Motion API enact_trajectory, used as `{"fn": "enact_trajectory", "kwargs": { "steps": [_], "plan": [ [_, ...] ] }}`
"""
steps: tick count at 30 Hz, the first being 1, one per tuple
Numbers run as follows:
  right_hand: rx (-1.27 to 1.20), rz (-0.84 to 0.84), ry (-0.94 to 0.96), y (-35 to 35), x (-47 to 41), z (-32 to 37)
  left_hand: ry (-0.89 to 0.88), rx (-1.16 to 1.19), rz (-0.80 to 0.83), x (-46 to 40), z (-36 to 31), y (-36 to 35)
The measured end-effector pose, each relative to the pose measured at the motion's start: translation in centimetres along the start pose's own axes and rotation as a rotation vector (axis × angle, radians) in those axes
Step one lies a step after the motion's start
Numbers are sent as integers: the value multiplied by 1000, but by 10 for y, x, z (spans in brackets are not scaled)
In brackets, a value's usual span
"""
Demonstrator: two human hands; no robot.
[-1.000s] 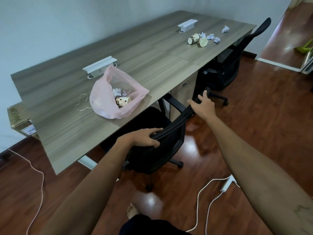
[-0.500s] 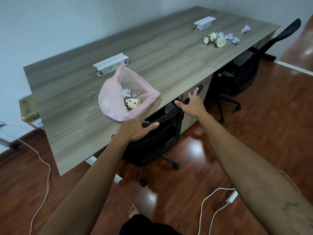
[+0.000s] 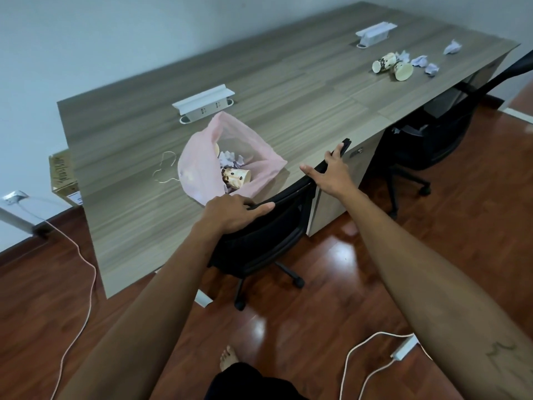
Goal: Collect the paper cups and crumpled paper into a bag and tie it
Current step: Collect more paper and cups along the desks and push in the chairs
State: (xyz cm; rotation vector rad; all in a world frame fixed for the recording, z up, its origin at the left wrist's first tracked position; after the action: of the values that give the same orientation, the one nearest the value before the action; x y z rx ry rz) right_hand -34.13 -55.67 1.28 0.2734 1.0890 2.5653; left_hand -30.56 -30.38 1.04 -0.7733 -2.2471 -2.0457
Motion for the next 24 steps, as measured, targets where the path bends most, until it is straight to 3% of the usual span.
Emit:
{"fn": "enact_trajectory", "kwargs": {
  "steps": [8,14,17,19,24],
  "plan": [
    [8,17,-6,2,0,-1,2,16,16,6,-5,5],
    [312,132,-169,-5,-15,13,44,45,95,-17,11,12],
    [409,100,-96,-15,-39,39,70,55,-60,-56,24,42],
    [349,138,-39,-30,-60,60,48,74,-217,-81,27,69],
    [47,318,-249,-83,-99,66,74,174,-586,-129,34,131]
  ]
}}
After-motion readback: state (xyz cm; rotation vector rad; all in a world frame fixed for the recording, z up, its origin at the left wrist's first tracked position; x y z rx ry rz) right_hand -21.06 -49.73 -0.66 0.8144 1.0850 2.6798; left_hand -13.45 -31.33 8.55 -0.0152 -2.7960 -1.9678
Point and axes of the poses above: each hand's wrist, its own x-axis away from the middle knuckle, its own y-axis out of the back of the hand, z = x × y, the point moved 8 cm from there along -x, towards the middle knuckle, and after that the axes turned 8 degrees about y, right-handed, at the moved point
